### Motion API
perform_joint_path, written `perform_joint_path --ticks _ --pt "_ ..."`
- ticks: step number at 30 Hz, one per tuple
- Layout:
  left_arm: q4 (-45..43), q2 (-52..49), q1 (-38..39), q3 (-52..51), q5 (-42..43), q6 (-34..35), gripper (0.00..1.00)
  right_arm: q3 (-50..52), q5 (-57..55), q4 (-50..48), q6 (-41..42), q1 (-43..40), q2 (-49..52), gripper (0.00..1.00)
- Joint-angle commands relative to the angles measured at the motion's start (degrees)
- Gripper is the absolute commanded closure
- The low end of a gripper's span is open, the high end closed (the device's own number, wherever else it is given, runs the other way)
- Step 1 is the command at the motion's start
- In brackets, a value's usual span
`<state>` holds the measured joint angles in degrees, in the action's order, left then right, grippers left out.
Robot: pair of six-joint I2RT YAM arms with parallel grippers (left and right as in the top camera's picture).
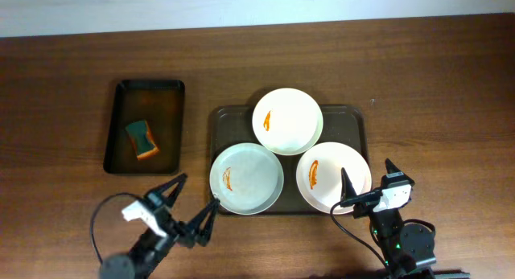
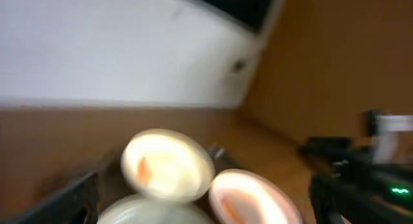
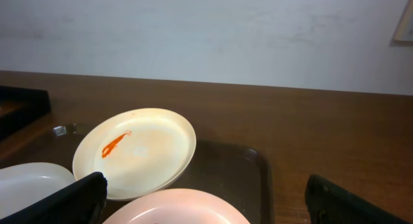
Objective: Clean dirty plates on tray and stack at the side
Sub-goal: 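Move the left gripper down over the green-orange sponge in the black tray, then grasp the sponge with the left gripper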
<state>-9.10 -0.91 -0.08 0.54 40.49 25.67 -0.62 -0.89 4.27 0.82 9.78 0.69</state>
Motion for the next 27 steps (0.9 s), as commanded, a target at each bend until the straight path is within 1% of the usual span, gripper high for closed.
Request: perform_joint_path --ticks 1,2,3,4,5,6,7,8,9,10,11,12,14,15,16,18,20,23,25,27 --pt "-12.0 0.5 -0.3 3.5 6.8 -1.6 0.01 0.3 -0.9 0.3 -0.4 -0.4 -0.5 0.02" --pt "-8.9 0.3 -0.7 6.3 4.0 -4.0 0.01 0.3 -0.9 0.3 -0.4 -0.4 -0.5 0.01" --pt "-1.7 -0.5 -1.2 10.2 -0.7 -5.9 0.01 0.3 -0.9 0.3 -0.4 -0.4 -0.5 0.02" --pt "10.6 -3.1 -1.8 17.0 -7.2 -10.1 0.01 0.3 -0.9 0.3 -0.4 -0.4 -0.5 0.02" --pt "19.1 -6.4 -2.0 22.5 -10.7 -15.2 0.01 0.3 -0.9 0.3 -0.4 -0.4 -0.5 0.02" --pt "29.0 -11.4 -2.0 29.1 -17.4 -18.4 0.01 0.3 -0.9 0.3 -0.4 -0.4 -0.5 0.02" --pt "36.7 -17.1 -2.0 35.0 -24.1 -18.5 0.01 0.3 -0.9 0.3 -0.4 -0.4 -0.5 0.02" --pt "42.4 -23.2 -2.0 40.0 -28.4 -19.6 0.01 0.3 -0.9 0.3 -0.4 -0.4 -0.5 0.02" --pt "47.0 -29.4 -2.0 44.7 -30.8 -22.3 0.01 0.3 -0.9 0.3 -0.4 -0.4 -0.5 0.02" --pt "51.9 -38.4 -2.0 51.2 -31.3 -25.7 0.01 0.3 -0.9 0.3 -0.4 -0.4 -0.5 0.02" --pt "55.4 -45.6 -2.0 56.8 -30.6 -25.9 0.01 0.3 -0.9 0.3 -0.4 -0.4 -0.5 0.02" --pt "60.2 -54.5 -2.0 63.9 -27.5 -25.9 0.01 0.3 -0.9 0.3 -0.4 -0.4 -0.5 0.02" --pt "64.1 -62.2 -2.0 70.1 -28.4 -25.9 0.01 0.3 -0.9 0.3 -0.4 -0.4 -0.5 0.02" --pt "66.3 -67.5 -2.3 74.3 -29.2 -25.6 0.01 0.3 -0.9 0.3 -0.4 -0.4 -0.5 0.02" --pt "70.4 -74.2 -3.3 80.0 -31.0 -23.6 0.01 0.3 -0.9 0.3 -0.4 -0.4 -0.5 0.02" --pt "76.5 -84.1 -5.2 88.2 -33.7 -23.6 0.01 0.3 -0.9 0.3 -0.4 -0.4 -0.5 0.02" --pt "80.6 -94.9 -7.4 95.6 -35.3 -23.6 0.01 0.3 -0.9 0.3 -0.4 -0.4 -0.5 0.02" --pt "80.0 -103.6 -8.3 96.4 -35.2 -23.6 0.01 0.3 -0.9 0.3 -0.4 -0.4 -0.5 0.02" --pt "78.5 -106.7 -8.3 96.4 -35.6 -23.6 0.01 0.3 -0.9 0.3 -0.4 -0.4 -0.5 0.01" --pt "75.9 -110.1 -8.4 96.3 -35.8 -21.6 0.0 0.3 -0.9 0.3 -0.4 -0.4 -0.5 0.02"
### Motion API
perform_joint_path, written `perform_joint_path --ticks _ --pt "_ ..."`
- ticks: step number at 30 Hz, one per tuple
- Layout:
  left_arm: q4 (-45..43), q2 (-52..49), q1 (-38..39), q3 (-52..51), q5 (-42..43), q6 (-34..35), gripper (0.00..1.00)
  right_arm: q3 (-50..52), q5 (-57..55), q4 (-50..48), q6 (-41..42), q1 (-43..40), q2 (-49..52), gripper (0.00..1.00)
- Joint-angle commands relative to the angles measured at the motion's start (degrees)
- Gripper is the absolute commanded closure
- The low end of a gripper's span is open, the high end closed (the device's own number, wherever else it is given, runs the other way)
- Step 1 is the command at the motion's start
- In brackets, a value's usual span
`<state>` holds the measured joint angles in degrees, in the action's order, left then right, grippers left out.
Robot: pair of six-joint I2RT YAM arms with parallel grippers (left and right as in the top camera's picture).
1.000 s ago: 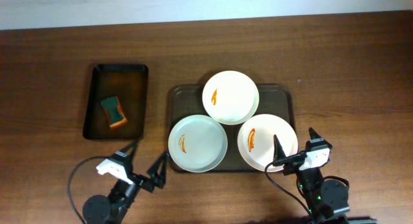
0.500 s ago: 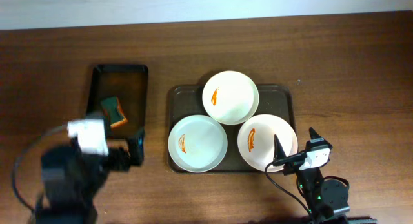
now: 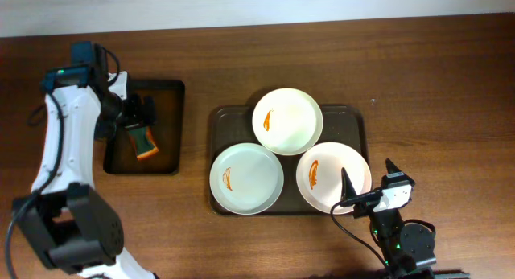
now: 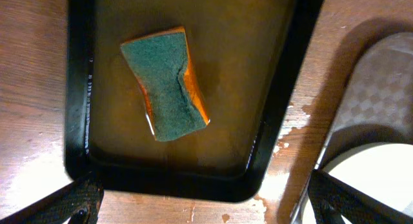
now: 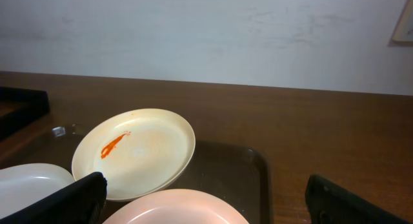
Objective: Clean dirty plates on tray and stack at the side
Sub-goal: 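Grasp the sponge with the left gripper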
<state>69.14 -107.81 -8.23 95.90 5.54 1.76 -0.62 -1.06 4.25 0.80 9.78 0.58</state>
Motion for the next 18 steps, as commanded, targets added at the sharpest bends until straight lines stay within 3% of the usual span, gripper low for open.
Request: perform_joint_path --ticks 1,2,3,4,5,7,9,14,15,16,17,18 --pt "-2.9 -4.4 -0.3 1.0 -0.9 3.8 0.09 0.3 -0.7 0.3 -0.4 -0.4 -0.4 0.02" --pt "-3.5 -6.4 -0.5 1.0 -0.9 6.4 0.35 0.3 -0.7 0.3 -0.4 -0.4 -0.4 0.01" --pt "-3.9 -8.1 -0.5 0.9 -0.9 8.6 0.74 0.3 -0.7 0.3 -0.4 -0.4 -0.4 0.02" --pt "-4.4 -10.0 -0.5 0.9 -0.9 10.3 0.77 0.3 -0.7 0.3 -0.4 -0.4 -0.4 0.02" --pt "-5.1 -12.2 -0.5 0.9 -1.0 10.2 0.51 0.3 -0.7 0.3 -0.4 -0.4 -0.4 0.02" --pt "-5.7 -14.6 -0.5 0.9 -1.4 10.2 0.49 0.3 -0.7 0.3 -0.4 -0.4 -0.4 0.02" --pt "-5.9 -17.8 -0.5 0.9 -5.4 10.2 0.39 0.3 -0.7 0.3 -0.4 -0.4 -0.4 0.02" --pt "-5.8 -18.8 -0.5 0.9 -8.2 10.2 0.38 0.3 -0.7 0.3 -0.4 -0.4 -0.4 0.02" --pt "-5.3 -18.8 -0.5 0.7 -8.2 10.2 0.39 0.3 -0.7 0.3 -0.4 -0.4 -0.4 0.02" --pt "-4.7 -18.8 -0.5 0.4 -8.1 10.2 0.48 0.3 -0.7 0.3 -0.4 -0.4 -0.4 0.02" --pt "-3.4 -18.8 -0.5 0.3 -8.1 10.2 0.76 0.3 -0.7 0.3 -0.4 -0.4 -0.4 0.02" --pt "-2.1 -18.8 -0.5 0.3 -7.9 10.2 0.84 0.3 -0.7 0.3 -0.4 -0.4 -0.4 0.02"
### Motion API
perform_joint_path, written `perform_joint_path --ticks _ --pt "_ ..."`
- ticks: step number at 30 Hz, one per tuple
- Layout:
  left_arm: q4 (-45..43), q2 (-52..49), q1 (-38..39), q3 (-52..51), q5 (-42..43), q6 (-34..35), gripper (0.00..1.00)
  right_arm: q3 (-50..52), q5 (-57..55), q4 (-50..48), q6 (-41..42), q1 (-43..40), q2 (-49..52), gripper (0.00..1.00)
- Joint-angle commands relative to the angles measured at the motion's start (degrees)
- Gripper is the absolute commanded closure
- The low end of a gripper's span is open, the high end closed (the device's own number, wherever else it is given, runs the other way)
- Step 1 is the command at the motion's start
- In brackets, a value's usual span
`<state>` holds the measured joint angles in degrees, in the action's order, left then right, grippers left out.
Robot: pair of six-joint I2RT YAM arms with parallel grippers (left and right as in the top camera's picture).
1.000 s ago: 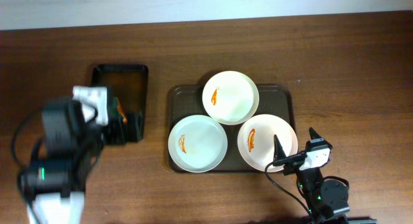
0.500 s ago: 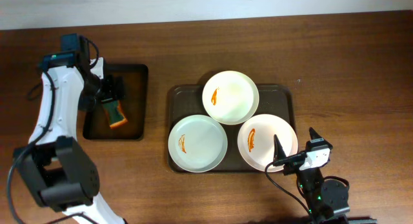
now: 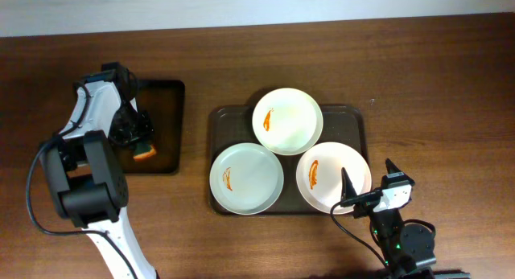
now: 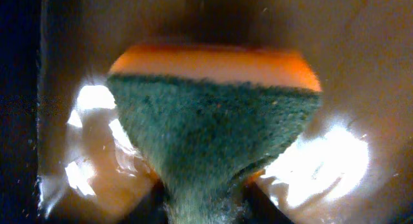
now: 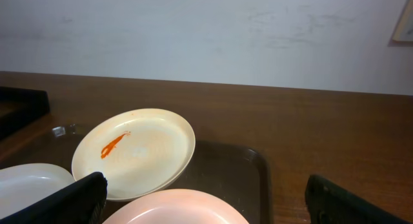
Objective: Clean dirty plates on tray and stack at the side
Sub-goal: 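Grasp the sponge with the left gripper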
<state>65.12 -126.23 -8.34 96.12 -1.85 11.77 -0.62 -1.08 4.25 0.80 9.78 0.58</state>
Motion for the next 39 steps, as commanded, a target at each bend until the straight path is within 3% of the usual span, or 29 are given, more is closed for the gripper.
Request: perform_joint_path --ticks 1,2,6,7,8,10,11,12,15,16,20,22,25,27,30,31,33,36,38,39 --pt "2.3 -0.4 -0.3 0.1 -0.5 0.2 0.93 0.3 -0.7 0.3 -0.4 -0.4 -0.4 0.02" --pt "2.5 -0.4 -0.3 0.1 -0.5 0.2 1.0 0.3 -0.7 0.3 -0.4 -0.4 -0.4 0.01" --pt "2.3 -0.4 -0.3 0.1 -0.5 0.2 1.0 0.3 -0.7 0.3 -0.4 -0.4 -0.4 0.02" --pt "2.1 -0.4 -0.3 0.1 -0.5 0.2 0.92 0.3 -0.7 0.3 -0.4 -0.4 -0.4 0.02" --pt "1.9 -0.4 -0.3 0.1 -0.5 0.2 0.61 0.3 -0.7 0.3 -0.4 -0.4 -0.4 0.02" --pt "1.7 -0.4 -0.3 0.1 -0.5 0.2 0.45 0.3 -0.7 0.3 -0.4 -0.4 -0.4 0.02" --pt "1.8 -0.4 -0.3 0.1 -0.5 0.2 0.22 0.3 -0.7 0.3 -0.4 -0.4 -0.4 0.02" --pt "2.3 -0.4 -0.3 0.1 -0.5 0.2 0.08 0.3 -0.7 0.3 -0.4 -0.4 -0.4 0.02" --pt "4.9 -0.4 -0.3 0.1 -0.5 0.2 0.1 0.3 -0.7 0.3 -0.4 -0.4 -0.4 0.02" --pt "5.5 -0.4 -0.3 0.1 -0.5 0.2 0.16 0.3 -0.7 0.3 -0.4 -0.4 -0.4 0.02" --pt "7.6 -0.4 -0.3 0.1 -0.5 0.2 0.51 0.3 -0.7 0.3 -0.4 -0.4 -0.4 0.02" --pt "8.0 -0.4 -0.3 0.1 -0.5 0.2 0.77 0.3 -0.7 0.3 -0.4 -0.4 -0.4 0.02" --pt "7.7 -0.4 -0.3 0.1 -0.5 0.2 1.0 0.3 -0.7 0.3 -0.4 -0.4 -0.4 0.02" --pt "6.9 -0.4 -0.3 0.1 -0.5 0.2 1.0 0.3 -0.7 0.3 -0.4 -0.4 -0.4 0.02" --pt "5.0 -0.4 -0.3 0.1 -0.5 0.2 0.87 0.3 -0.7 0.3 -0.4 -0.4 -0.4 0.02" --pt "3.8 -0.4 -0.3 0.1 -0.5 0.2 0.67 0.3 -0.7 0.3 -0.4 -0.4 -0.4 0.02" --pt "1.6 -0.4 -0.3 0.1 -0.5 0.2 0.37 0.3 -0.7 0.3 -0.4 -0.4 -0.4 0.02" --pt "-1.4 -0.4 -0.3 0.1 -0.5 0.2 0.36 0.3 -0.7 0.3 -0.4 -0.4 -0.4 0.02" --pt "-2.5 -0.4 -0.3 0.1 -0.6 0.2 0.44 0.3 -0.7 0.3 -0.4 -0.4 -0.4 0.02" --pt "-3.1 -0.4 -0.3 0.1 -0.6 0.2 0.57 0.3 -0.7 0.3 -0.4 -0.4 -0.4 0.02"
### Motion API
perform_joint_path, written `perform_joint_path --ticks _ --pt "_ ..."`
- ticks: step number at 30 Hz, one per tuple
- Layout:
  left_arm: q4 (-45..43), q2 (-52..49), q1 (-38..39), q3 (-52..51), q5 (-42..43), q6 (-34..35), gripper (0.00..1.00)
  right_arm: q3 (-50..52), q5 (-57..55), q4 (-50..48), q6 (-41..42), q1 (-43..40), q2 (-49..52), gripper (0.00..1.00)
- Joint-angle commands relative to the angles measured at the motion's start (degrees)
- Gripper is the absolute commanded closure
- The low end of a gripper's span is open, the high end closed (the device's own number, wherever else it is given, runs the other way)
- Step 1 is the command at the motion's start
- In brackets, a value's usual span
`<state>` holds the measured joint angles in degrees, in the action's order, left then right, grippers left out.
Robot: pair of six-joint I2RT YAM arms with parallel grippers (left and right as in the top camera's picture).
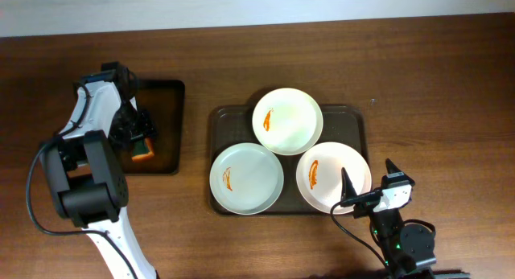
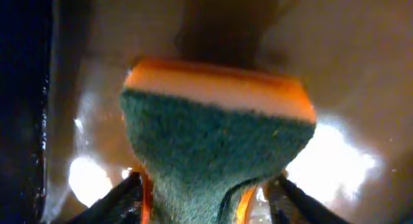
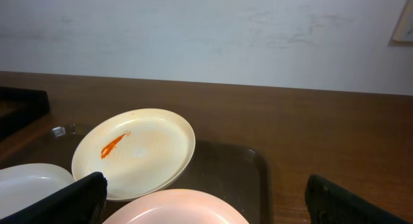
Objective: Clean dirty plates on tray and stack at the side
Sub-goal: 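Grasp the sponge with the left gripper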
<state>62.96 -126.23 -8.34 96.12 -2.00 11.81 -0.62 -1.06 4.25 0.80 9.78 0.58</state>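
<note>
Three white plates with orange smears lie on the brown tray [image 1: 354,122]: one at the back [image 1: 287,121], one front left [image 1: 246,178], one front right [image 1: 332,177]. A green-topped orange sponge [image 2: 213,140] lies in the small black tray [image 1: 170,110] at the left. My left gripper [image 2: 206,201] is down in that tray, shut on the sponge, which bulges between the two fingers. At the front right plate's near edge my right gripper [image 3: 206,204] stands open, holding nothing. The back plate [image 3: 134,150] shows ahead of it.
The black tray's floor [image 2: 335,69] is wet and shiny around the sponge. My left arm [image 1: 88,118] reaches along the table's left side. Bare wooden table [image 1: 434,86] lies right of the brown tray.
The left gripper still pinches the sponge in the black tray. Both dark fingers now show beside the sponge in the left wrist view. The plates and the right arm have not moved.
My left gripper was open at the table's front, near the front left plate. Then it was open above the black tray, looking down on the sponge. Then it was down in the tray, shut on the sponge, as now. The right gripper stayed open throughout.
</note>
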Motion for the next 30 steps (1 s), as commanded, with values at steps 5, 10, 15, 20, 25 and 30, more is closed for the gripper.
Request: perform_joint_path --ticks 5,10,15,20,25,30 --pt "-1.5 -0.4 -0.3 0.1 -0.4 0.2 1.0 0.3 -0.7 0.3 -0.4 -0.4 -0.4 0.02" --pt "-2.1 -0.4 -0.3 0.1 -0.4 0.2 0.02 0.3 -0.7 0.3 -0.4 -0.4 -0.4 0.02" --pt "-5.7 -0.4 -0.3 0.1 -0.4 0.2 0.0 0.3 -0.7 0.3 -0.4 -0.4 -0.4 0.02" --pt "-8.1 -0.4 -0.3 0.1 -0.7 0.1 0.64 0.3 -0.7 0.3 -0.4 -0.4 -0.4 0.02" --pt "-8.1 -0.4 -0.3 0.1 -0.8 0.2 1.0 0.3 -0.7 0.3 -0.4 -0.4 -0.4 0.02" --pt "-5.9 -0.4 -0.3 0.1 -0.8 0.2 0.0 0.3 -0.7 0.3 -0.4 -0.4 -0.4 0.02"
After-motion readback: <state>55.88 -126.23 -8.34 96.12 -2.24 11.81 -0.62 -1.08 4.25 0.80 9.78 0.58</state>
